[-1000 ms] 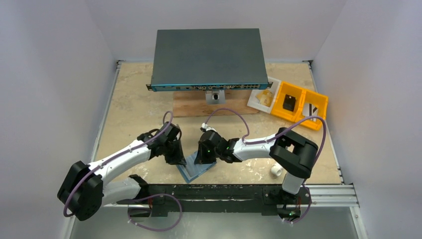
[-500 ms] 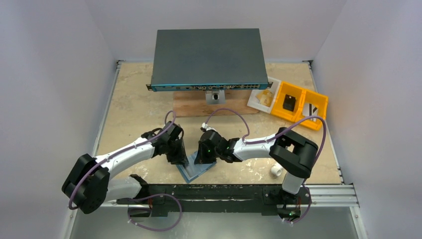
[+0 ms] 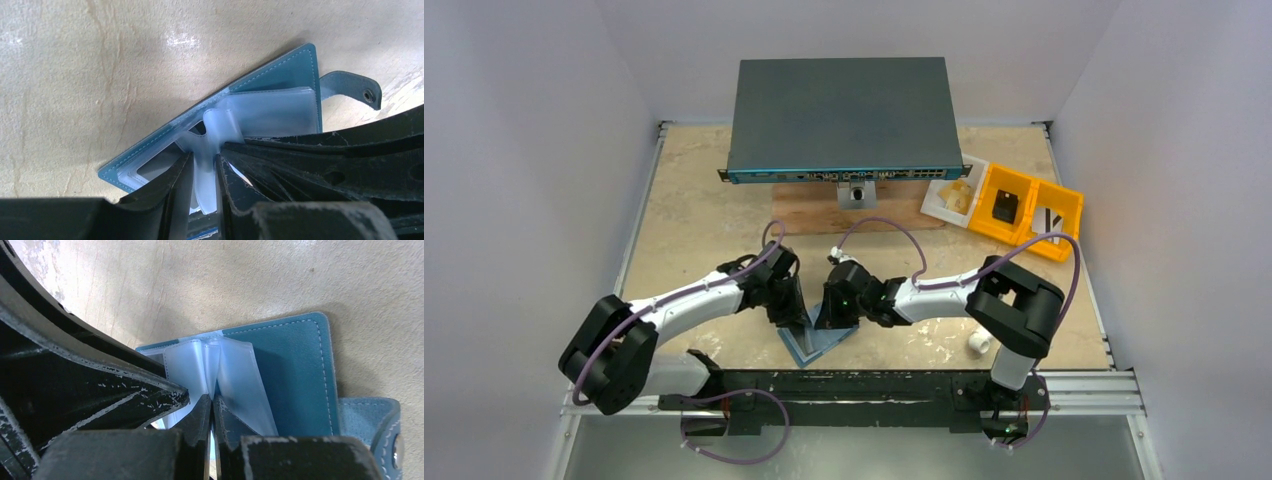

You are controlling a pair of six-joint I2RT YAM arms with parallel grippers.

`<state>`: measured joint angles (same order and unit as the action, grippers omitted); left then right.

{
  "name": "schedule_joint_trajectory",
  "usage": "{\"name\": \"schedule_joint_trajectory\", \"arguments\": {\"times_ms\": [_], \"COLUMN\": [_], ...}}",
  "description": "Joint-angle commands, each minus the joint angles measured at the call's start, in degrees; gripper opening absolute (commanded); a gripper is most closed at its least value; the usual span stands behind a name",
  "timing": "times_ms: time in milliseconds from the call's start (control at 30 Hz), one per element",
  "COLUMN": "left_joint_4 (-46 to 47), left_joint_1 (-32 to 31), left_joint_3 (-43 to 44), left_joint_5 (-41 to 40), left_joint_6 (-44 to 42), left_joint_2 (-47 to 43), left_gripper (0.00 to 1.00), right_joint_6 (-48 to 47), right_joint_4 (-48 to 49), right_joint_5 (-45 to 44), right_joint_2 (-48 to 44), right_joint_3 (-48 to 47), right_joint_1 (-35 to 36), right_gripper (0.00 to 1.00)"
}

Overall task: Take the credit cards out of the card holder
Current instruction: Remove the credit card from the card holder.

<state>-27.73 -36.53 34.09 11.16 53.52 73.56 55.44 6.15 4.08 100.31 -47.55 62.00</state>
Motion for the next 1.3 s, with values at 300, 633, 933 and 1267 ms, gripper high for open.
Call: {"name": "schedule_joint_trajectory", "arguments": {"times_ms": [300,633,933,1267], "left_joint_4": [-1.13,-4.74,-4.53,-0.52], "left_joint_1": [-0.38,-0.46,-0.38,-0.42], "left_joint_3": [4.44,10.12,10.99,10.33], "left_joint_5": [-2.44,0.27,2.91,7.59], "left_joint_6": [-1.08,-9.58,-11.41,-10.19], "left_joint_2": [3.81,4.65,6.04,7.04], "left_gripper": [0.00,0.00,0.00,0.04], "right_joint_6": [-2.42,-4.33,-6.38,-6.23], "right_joint_4": [-8.03,-15.65,-20.11,-17.03], "right_joint_5": [-3.20,-7.91,-14.64,-13.40], "right_joint_2": [-4.81,-12.04,-11.51,-7.03], "right_joint_3": [2.19,-1.62,-1.61,0.03], "right_joint_1": [-0.03,-0.03,-0.03,-0.08], "right_gripper": [0.07,0.34,0.28,0.15]}}
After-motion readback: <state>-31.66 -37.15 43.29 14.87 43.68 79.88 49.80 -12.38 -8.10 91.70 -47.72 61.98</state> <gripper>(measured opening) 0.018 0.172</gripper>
